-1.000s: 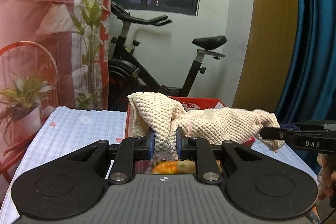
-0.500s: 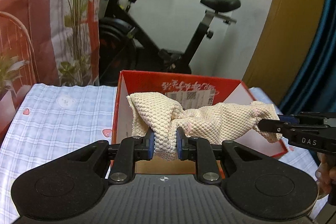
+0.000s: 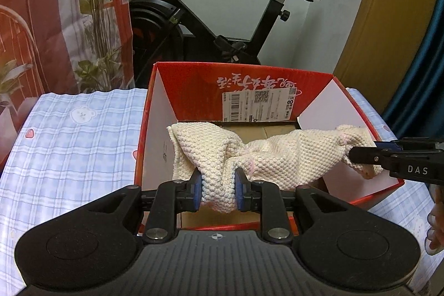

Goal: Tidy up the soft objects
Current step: 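Lift the cream towel with both grippers and carry it over the red box, then lower the towel into the box and open both grippers, then grasp the orange floral cloth with the right gripper while the left gripper approaches it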

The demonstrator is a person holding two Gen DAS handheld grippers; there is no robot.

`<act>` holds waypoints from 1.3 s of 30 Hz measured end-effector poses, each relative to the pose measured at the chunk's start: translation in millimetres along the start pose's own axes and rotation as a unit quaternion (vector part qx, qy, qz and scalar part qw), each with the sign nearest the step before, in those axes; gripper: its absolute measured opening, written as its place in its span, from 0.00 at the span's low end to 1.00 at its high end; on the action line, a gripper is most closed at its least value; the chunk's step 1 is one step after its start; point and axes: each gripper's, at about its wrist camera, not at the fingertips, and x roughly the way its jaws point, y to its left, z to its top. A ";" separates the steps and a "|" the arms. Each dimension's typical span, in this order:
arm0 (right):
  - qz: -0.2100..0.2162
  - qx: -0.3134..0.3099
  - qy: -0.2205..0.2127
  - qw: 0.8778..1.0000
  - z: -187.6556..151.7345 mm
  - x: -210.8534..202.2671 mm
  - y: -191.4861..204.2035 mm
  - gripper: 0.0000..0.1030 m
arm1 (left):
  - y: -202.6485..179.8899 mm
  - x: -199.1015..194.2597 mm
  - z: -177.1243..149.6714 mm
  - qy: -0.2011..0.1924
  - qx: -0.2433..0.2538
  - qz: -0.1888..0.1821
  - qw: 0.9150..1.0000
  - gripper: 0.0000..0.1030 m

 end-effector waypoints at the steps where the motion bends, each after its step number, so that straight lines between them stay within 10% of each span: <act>1: 0.001 0.002 0.003 1.000 -0.2 0.6 -0.2 0.21 | 0.2 -0.4 0.1 0.000 0.000 0.000 1.000 0.24; 39: 0.004 -0.035 -0.031 0.999 -38.3 -58.0 29.2 0.34 | -12.7 -65.6 -42.8 -0.035 -0.007 -0.032 0.999 0.45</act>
